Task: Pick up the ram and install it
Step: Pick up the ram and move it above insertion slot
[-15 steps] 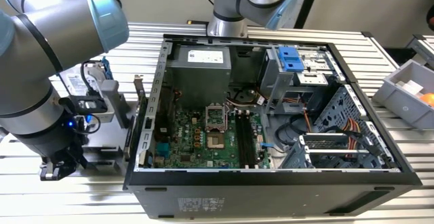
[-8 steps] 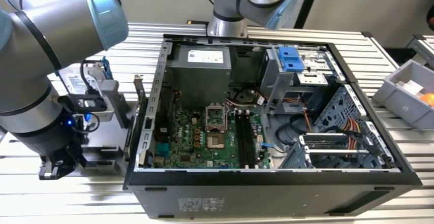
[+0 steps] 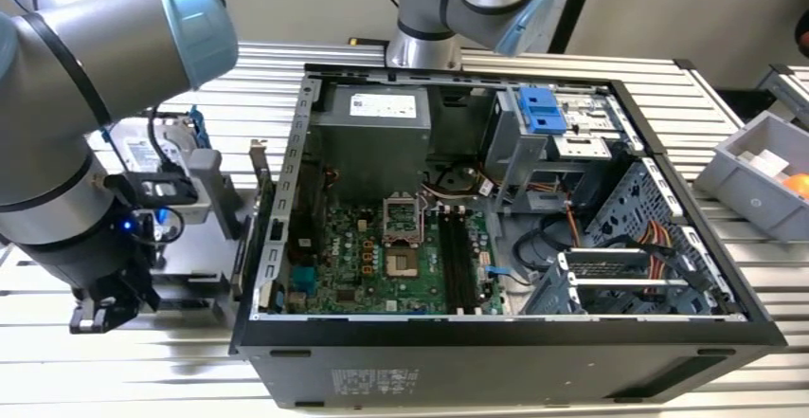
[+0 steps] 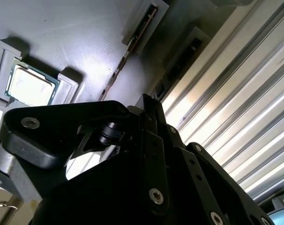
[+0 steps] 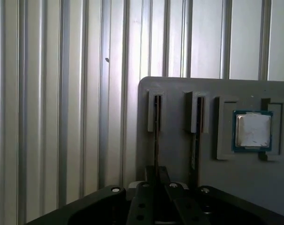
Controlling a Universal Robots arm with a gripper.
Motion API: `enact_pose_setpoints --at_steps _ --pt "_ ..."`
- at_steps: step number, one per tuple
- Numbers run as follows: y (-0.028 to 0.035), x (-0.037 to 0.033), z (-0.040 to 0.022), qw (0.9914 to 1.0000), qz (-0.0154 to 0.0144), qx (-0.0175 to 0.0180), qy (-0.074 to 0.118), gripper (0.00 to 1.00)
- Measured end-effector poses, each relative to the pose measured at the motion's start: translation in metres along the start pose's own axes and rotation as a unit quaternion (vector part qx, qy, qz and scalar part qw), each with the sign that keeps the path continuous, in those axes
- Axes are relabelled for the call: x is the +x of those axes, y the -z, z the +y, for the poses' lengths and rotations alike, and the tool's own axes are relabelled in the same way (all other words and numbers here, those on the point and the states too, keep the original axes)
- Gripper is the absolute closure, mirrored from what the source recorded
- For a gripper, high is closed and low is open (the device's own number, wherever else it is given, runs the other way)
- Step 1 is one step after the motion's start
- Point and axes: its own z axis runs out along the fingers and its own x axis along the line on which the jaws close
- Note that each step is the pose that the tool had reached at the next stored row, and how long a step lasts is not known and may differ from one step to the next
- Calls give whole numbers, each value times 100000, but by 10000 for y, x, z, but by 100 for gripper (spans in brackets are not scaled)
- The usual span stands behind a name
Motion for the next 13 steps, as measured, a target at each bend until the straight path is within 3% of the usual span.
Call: enact_pose_setpoints --at_steps 13 --pt "84 -1 3 100000 2 -1 -3 100"
